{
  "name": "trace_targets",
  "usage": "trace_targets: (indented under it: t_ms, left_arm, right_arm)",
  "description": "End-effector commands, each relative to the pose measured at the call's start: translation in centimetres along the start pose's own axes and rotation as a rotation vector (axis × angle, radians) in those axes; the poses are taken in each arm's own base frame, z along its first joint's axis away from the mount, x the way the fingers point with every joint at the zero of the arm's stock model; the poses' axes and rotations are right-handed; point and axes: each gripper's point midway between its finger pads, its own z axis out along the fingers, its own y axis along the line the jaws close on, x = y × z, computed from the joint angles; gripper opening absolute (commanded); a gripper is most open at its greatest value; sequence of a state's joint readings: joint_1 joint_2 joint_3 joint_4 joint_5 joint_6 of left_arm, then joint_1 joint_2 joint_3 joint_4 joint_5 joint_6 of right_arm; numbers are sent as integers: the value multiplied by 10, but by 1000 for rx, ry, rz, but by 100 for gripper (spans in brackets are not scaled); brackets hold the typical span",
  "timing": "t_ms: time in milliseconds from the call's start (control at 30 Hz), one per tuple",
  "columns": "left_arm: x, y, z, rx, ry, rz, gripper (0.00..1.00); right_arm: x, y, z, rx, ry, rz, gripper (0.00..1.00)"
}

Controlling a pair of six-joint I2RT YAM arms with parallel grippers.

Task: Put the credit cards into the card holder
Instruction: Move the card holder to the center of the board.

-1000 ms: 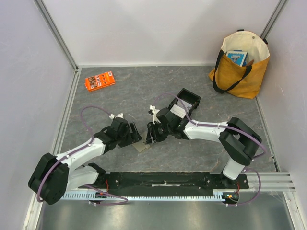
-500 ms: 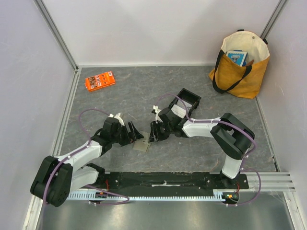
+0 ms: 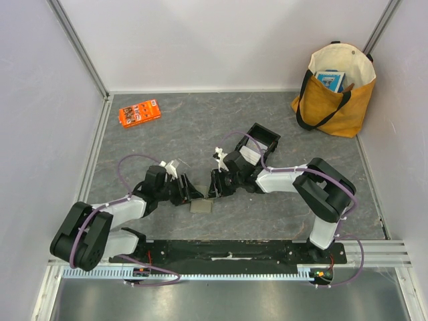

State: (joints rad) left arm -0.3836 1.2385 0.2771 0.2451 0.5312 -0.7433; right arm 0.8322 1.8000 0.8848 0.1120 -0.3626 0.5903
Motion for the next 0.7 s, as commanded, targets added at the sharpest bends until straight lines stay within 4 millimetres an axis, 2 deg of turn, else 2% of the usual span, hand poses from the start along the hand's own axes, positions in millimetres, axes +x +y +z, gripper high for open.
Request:
trace_targets:
  t_ms: [0, 167, 233, 333, 433, 533, 600, 667]
  left_arm:
    - [33, 21, 0, -55, 110, -72, 58]
    - [23, 12, 4, -30, 112, -53, 35]
    - [20, 11, 6, -31, 117, -46, 20]
    - [14, 7, 10, -40, 149, -18, 4]
    - [3, 1, 14, -38, 181, 57, 2]
    - [-6, -10, 17, -3, 231, 135, 2]
    - [-13, -9, 20, -21, 252, 178, 2]
    - [-18, -19, 21, 29, 281, 249, 2]
  right_arm:
    - [41, -22, 4, 39, 97, 65, 43]
    - [46, -23, 0, 38, 81, 102, 44]
    - [47, -24, 0, 40, 78, 104, 44]
    - [37, -24, -10, 73, 45, 55, 44]
    - [18, -20, -32, 75, -18, -49, 47]
    - [-1, -6, -53, 21, -76, -172, 47]
    - [-6, 4, -59, -25, -81, -249, 47]
    - [-9, 14, -57, -82, -65, -290, 46]
